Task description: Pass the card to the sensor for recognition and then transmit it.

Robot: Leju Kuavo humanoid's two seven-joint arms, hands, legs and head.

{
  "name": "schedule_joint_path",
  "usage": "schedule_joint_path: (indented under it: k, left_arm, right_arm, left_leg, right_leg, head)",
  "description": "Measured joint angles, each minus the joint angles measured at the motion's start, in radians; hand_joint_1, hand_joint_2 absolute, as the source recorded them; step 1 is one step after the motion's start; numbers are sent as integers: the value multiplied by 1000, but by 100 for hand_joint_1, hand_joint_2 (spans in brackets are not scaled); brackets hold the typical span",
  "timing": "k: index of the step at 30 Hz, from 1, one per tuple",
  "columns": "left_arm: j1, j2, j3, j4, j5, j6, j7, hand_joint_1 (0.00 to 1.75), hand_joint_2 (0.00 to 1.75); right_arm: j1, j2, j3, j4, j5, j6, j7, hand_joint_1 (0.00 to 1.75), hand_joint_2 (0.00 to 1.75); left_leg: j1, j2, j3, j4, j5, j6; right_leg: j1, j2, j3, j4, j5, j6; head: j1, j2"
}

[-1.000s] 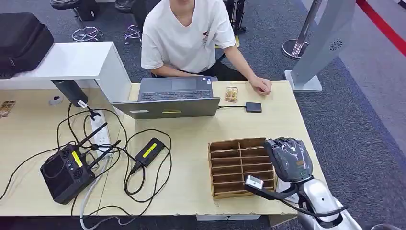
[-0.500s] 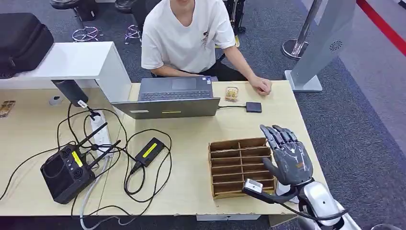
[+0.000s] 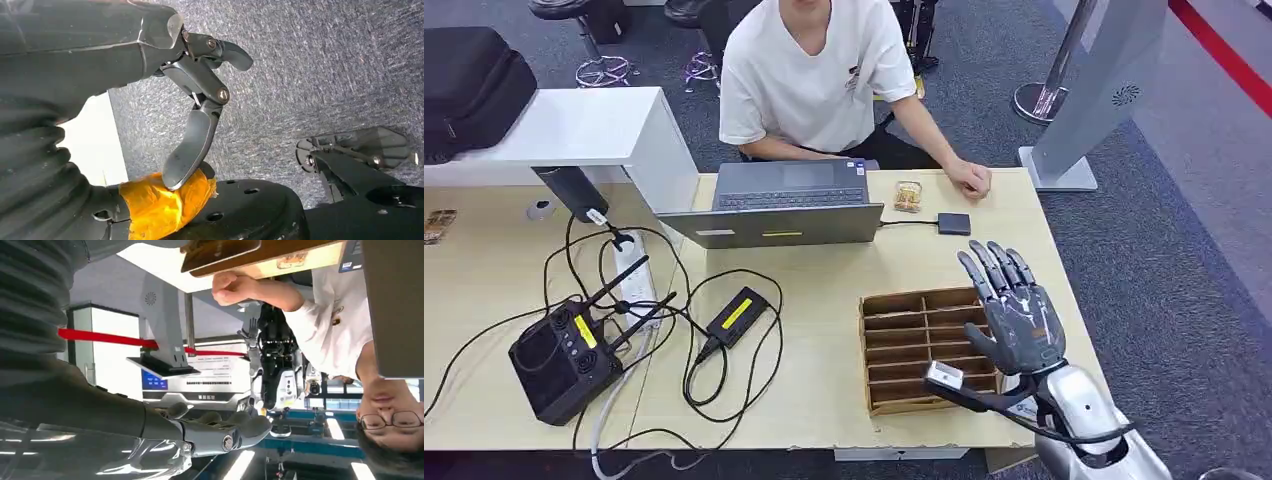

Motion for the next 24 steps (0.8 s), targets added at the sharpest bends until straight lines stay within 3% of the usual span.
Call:
schedule_joint_path:
  k: [24]
  left_arm:
    - [0,0,-6,0,-3,-2,0,0,175]
  right_arm:
    - [-38,64,42,90,-6,-4,-6,0,175]
  left_leg:
    - [0,0,0,0,0,0]
  right_leg:
    - [0,0,0,0,0,0]
  head:
    - [0,0]
